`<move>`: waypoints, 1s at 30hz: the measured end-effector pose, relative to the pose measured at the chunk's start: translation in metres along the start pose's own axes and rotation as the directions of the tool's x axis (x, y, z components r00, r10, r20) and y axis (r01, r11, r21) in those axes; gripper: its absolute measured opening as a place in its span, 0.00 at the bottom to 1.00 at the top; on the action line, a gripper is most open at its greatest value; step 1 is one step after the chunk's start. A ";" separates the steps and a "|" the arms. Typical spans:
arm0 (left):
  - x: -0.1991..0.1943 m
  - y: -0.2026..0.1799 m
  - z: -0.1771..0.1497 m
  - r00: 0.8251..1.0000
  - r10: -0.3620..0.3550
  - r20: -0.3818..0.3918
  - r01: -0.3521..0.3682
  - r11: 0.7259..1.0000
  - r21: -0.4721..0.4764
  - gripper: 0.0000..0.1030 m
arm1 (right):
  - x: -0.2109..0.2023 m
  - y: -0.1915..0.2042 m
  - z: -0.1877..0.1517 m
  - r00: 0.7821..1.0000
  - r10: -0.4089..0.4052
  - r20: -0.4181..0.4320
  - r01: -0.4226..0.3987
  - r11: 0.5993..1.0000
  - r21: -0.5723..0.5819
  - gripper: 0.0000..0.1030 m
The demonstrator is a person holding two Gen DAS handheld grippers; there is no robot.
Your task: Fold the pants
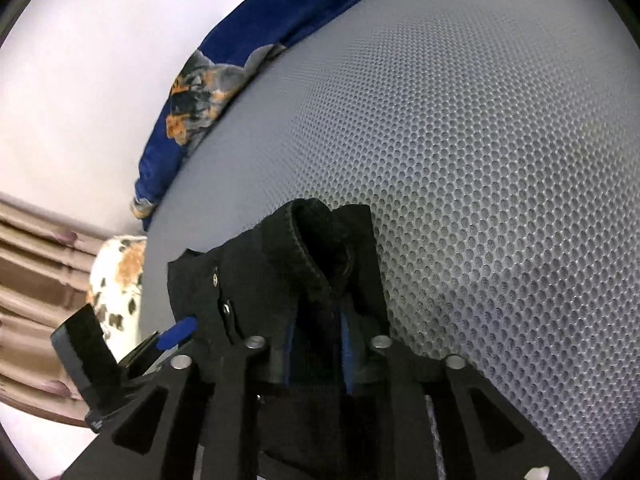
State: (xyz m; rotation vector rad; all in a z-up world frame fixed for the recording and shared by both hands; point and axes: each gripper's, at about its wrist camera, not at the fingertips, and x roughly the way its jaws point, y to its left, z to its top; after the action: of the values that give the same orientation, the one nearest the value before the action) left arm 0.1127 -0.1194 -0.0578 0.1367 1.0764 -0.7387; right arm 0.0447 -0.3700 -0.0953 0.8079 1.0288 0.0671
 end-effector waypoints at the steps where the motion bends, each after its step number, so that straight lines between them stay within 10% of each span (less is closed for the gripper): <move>1: 0.000 -0.004 0.000 1.000 0.017 -0.001 -0.017 1.000 0.022 0.61 | -0.001 0.003 0.000 1.000 -0.024 -0.002 0.024 1.000 -0.015 0.25; 30: -0.025 -0.026 -0.032 0.980 0.197 -0.019 -0.196 0.979 0.051 0.61 | -0.040 0.019 -0.071 0.992 -0.126 -0.011 0.125 0.988 -0.090 0.30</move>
State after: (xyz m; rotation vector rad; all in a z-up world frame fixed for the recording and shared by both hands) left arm 0.0660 -0.1129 -0.0463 0.2903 1.0508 -0.5859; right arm -0.0265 -0.3323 -0.0728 0.6607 1.0829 0.0124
